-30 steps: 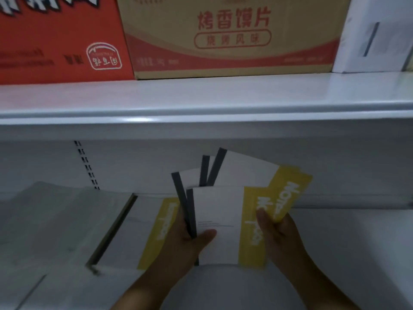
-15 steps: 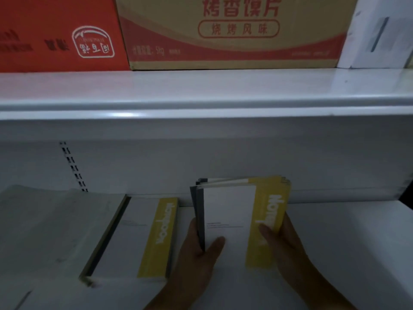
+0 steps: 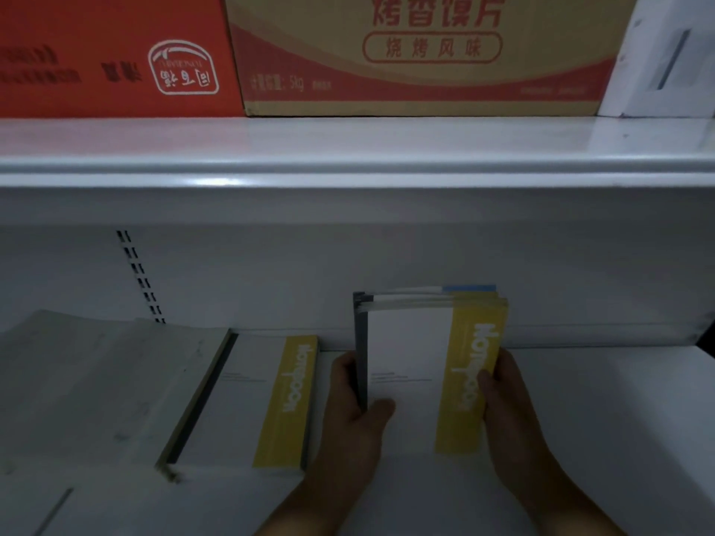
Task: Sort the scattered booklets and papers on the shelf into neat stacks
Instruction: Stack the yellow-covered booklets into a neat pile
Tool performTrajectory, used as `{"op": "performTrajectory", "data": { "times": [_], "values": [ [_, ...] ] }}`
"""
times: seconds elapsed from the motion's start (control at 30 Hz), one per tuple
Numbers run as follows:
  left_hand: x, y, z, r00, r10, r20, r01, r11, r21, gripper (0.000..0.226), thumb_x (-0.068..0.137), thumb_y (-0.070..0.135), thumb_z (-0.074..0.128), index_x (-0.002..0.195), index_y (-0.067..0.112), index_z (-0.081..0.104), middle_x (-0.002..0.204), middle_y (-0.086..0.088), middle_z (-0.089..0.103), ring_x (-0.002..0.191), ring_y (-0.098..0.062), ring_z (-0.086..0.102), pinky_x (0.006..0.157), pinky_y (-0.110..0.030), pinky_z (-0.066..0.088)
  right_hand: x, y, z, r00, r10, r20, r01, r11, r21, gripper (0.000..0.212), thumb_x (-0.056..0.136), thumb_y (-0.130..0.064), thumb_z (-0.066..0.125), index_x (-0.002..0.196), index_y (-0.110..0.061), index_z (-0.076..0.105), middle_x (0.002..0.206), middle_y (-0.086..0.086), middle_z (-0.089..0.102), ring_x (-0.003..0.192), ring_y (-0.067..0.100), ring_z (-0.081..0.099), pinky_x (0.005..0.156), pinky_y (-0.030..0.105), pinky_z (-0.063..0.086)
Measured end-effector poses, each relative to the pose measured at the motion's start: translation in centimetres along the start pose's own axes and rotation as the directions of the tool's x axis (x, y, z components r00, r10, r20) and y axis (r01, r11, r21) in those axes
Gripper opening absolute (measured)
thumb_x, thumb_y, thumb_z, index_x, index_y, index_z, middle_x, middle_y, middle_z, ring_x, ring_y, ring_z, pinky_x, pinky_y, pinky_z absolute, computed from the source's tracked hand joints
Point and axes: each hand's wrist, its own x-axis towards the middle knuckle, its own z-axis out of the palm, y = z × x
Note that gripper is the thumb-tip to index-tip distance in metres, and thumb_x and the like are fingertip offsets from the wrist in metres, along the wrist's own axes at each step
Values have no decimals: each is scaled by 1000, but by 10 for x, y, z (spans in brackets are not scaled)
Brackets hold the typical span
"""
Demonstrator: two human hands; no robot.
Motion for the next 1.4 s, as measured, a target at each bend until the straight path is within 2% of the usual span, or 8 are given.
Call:
{"op": "performTrajectory", "data": {
  "times": [0.17,0.37,0.5,0.63,0.77,0.9,1.03,1.4],
  "values": [
    [-5,-9,3,998,-67,-2,67,996,52,51,53,1,47,93,31,58,86,-4,67,79,-24,61,69,-43,47,-19,-2,6,999,-38,-35,36,998,-55,53,47,-73,73,90,-43,66,81,-18,71,73,-4,64,65,8,50],
    [-7,-25,-5,974,-222,49,212,965,153,58,52,0,39,80,43,65,91,-9,71,77,-27,62,66,-41,49,-24,-12,-5,997,47,54,-30,959,-281,32,93,2,40,107,-26,47,72,-43,63,73,-29,54,80,-2,39],
    [-2,-23,-6,960,-276,42,268,954,135,59,45,0,39,81,34,70,83,2,74,86,-24,66,72,-42,53,-14,-2,-12,992,110,67,-66,881,-469,15,89,-36,52,104,-33,53,90,-29,67,84,2,64,70,6,46],
    [-3,-6,-16,943,-333,-2,324,915,239,52,59,4,52,109,18,58,99,-1,64,92,-21,59,72,-33,51,5,3,-8,937,345,63,-296,875,-383,57,68,-63,66,108,-24,64,101,-1,74,95,20,70,87,41,55],
    [-26,5,-23,997,73,37,-81,803,591,75,77,26,56,144,26,22,134,16,23,127,4,22,99,-2,17,16,15,5,813,579,-59,-553,737,-389,18,92,-19,55,95,-6,67,95,16,73,88,32,70,88,49,54],
    [-30,-15,-31,878,280,388,-477,456,751,56,61,28,58,116,38,51,115,19,45,106,1,42,90,-4,34,21,18,17,787,613,-71,-584,702,-407,18,93,-18,54,99,-6,65,93,14,71,82,26,69,71,33,55],
    [-29,-22,-33,838,256,481,-544,329,772,58,43,14,64,95,36,52,90,13,40,78,-3,42,51,-14,45,28,22,34,764,643,-53,-579,646,-497,27,92,-21,55,107,0,65,100,16,71,87,27,69,77,34,55],
    [-18,-27,-46,854,173,491,-516,160,841,60,34,45,75,91,41,57,76,15,55,64,-3,57,48,-10,44,7,22,42,971,234,-56,-141,361,-922,27,88,-33,53,111,-25,65,109,1,66,102,21,61,86,31,47]
  ]
}}
